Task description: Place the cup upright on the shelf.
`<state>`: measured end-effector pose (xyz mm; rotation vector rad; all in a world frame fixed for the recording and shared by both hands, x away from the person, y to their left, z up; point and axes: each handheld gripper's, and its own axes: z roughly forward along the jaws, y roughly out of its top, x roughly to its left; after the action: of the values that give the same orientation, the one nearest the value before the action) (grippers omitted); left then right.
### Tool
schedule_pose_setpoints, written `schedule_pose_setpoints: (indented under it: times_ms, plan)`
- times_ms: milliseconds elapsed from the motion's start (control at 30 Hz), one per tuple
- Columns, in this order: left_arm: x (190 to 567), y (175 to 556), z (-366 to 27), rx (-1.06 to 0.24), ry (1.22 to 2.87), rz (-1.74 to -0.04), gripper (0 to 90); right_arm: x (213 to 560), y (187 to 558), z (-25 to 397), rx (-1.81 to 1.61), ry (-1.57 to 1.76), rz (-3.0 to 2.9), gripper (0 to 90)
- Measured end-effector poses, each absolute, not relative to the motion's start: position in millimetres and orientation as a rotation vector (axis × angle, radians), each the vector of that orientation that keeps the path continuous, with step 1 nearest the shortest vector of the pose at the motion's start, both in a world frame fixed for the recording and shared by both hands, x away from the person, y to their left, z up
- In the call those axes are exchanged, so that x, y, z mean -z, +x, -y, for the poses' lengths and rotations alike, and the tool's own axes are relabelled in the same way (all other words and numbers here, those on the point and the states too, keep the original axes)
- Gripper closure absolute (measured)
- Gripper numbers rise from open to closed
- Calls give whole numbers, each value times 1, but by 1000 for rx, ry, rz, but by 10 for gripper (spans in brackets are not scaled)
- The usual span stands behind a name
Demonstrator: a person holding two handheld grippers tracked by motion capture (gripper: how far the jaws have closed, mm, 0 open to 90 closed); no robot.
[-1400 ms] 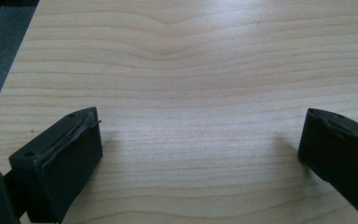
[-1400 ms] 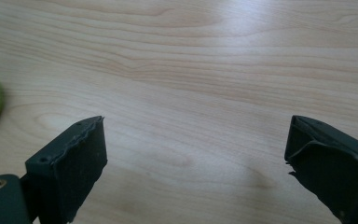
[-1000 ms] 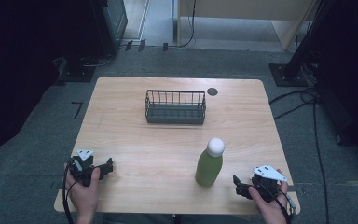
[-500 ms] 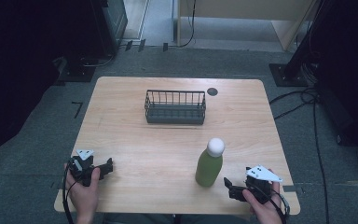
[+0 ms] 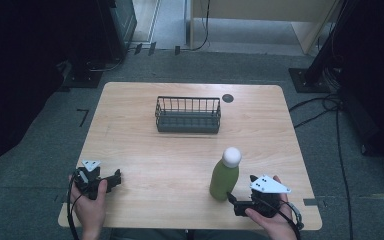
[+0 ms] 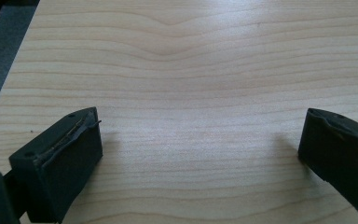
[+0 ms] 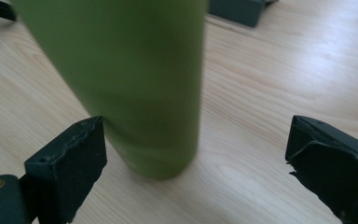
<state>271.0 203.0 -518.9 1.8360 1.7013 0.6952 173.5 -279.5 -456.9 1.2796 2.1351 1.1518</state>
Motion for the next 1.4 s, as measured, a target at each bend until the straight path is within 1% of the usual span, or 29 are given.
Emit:
schedule_pose_setpoints:
  times_ms: [433, 700, 833, 867, 1400]
  plan:
    - [519, 271, -203, -695, 1836, -1701, 0, 443, 181, 258, -1263, 1261, -2097, 82]
    - [519, 271, -203, -695, 1833, -1701, 0, 430, 190, 244, -1265, 1245, -2082, 132]
    - [519, 271, -203, -695, 1833, -1702, 0, 429, 193, 242, -1266, 1257, -2076, 151]
    - [519, 271, -203, -695, 1833, -1702, 0, 429, 194, 241, -1273, 1263, -2073, 168]
    - [519, 271, -203, -695, 1833, -1702, 0, 432, 196, 237, -1258, 1259, -2061, 194]
